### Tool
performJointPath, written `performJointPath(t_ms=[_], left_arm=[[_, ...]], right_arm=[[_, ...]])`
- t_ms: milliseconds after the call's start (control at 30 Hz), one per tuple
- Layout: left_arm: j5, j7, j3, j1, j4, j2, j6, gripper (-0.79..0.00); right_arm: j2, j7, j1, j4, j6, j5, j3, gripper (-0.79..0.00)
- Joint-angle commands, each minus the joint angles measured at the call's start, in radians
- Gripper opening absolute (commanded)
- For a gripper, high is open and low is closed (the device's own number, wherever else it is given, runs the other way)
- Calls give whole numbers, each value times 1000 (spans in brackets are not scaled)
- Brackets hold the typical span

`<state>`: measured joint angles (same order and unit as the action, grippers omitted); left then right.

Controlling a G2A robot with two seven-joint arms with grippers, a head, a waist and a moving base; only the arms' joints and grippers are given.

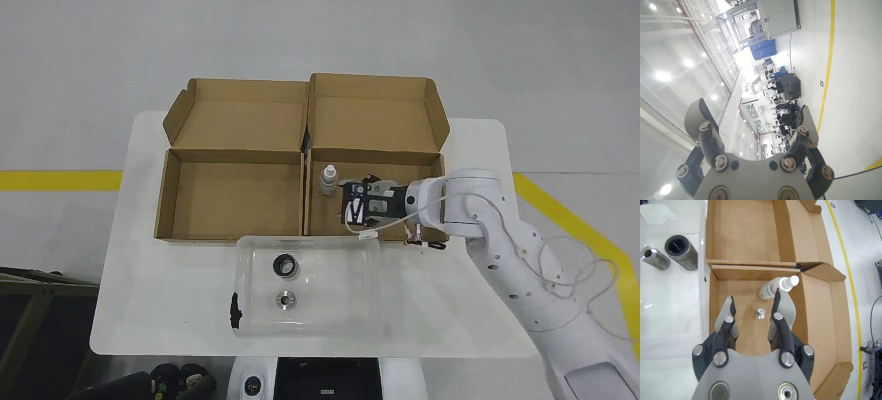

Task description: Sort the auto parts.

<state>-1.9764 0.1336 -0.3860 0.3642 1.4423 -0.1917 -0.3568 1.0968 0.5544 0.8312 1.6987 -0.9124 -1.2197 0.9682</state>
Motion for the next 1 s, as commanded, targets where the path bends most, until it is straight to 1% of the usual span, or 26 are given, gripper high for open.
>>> performJointPath(t_ms=[0, 167, 400, 633, 833, 967], left_arm=[[0, 0, 0, 0, 0, 0, 0, 0], [0, 0, 0, 0, 0, 0, 0, 0], [0, 0, 0, 0, 0, 0, 0, 0], [0, 0, 0, 0, 0, 0, 0, 0], [0, 0, 0, 0, 0, 0, 0, 0], [0, 0, 0, 0, 0, 0, 0, 0]], right_arm=[[-1, 0, 22, 35, 7, 9, -5, -413], [1, -8, 64, 106, 23, -7, -49, -422], [19, -50, 73, 119, 34, -15, -141, -416], [44, -68, 51, 93, 56, -23, -231, -406], [65, -106, 35, 59, 92, -56, -284, -400], [77, -126, 31, 31, 98, -72, -315, -394]])
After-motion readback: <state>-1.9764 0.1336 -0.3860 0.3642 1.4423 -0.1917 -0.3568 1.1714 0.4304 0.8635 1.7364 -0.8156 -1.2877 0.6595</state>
